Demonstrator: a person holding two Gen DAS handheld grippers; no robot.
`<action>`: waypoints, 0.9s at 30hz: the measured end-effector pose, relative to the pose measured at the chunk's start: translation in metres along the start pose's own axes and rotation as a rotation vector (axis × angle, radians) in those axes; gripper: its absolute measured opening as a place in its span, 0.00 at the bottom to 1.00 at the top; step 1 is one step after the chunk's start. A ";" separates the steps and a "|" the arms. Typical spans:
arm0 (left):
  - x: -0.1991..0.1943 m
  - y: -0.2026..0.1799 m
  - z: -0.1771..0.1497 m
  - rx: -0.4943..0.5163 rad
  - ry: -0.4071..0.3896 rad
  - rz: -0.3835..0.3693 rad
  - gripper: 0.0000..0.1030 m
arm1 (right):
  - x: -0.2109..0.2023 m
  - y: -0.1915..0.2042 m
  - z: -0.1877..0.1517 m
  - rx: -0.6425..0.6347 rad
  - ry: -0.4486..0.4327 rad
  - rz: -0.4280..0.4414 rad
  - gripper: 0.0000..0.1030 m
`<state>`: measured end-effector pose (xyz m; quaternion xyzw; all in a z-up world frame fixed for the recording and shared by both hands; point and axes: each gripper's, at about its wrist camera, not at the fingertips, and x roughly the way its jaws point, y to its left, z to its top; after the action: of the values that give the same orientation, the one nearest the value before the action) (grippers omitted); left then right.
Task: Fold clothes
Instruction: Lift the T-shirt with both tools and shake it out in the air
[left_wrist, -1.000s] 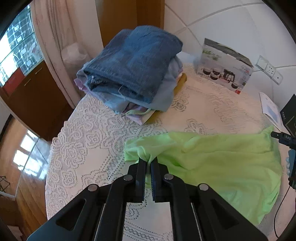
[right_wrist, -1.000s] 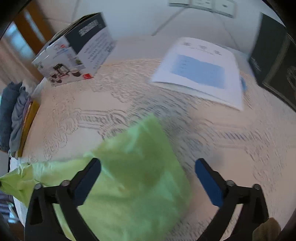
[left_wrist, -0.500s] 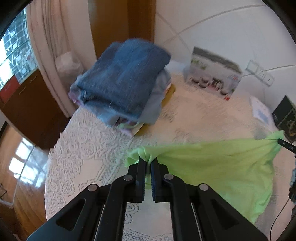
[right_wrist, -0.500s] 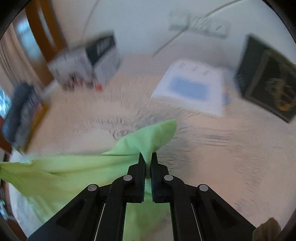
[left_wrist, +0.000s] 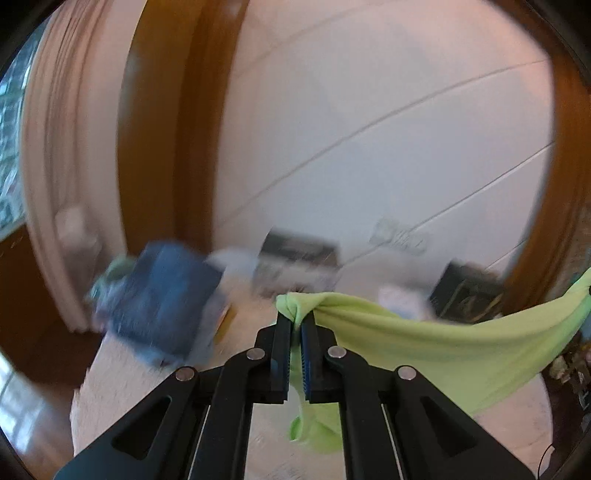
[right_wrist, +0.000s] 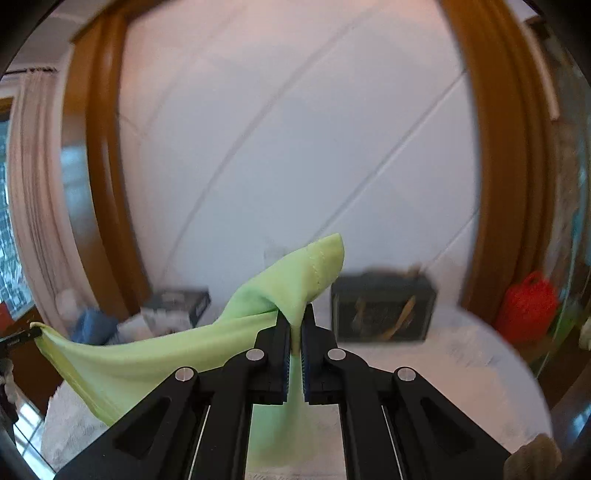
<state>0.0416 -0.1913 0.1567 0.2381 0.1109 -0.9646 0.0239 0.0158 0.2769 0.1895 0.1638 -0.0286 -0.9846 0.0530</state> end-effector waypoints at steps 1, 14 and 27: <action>-0.011 -0.004 0.009 0.006 -0.024 -0.022 0.03 | -0.016 -0.003 0.008 0.005 -0.026 -0.007 0.04; 0.052 -0.038 0.086 0.070 0.018 -0.016 0.07 | -0.028 -0.071 0.049 0.140 -0.020 -0.076 0.05; 0.296 -0.103 -0.115 0.179 0.768 -0.195 0.47 | 0.249 -0.157 -0.125 0.180 0.606 -0.367 0.14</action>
<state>-0.1782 -0.0626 -0.0587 0.5705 0.0495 -0.8091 -0.1318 -0.1924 0.3998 -0.0196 0.4545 -0.0681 -0.8781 -0.1332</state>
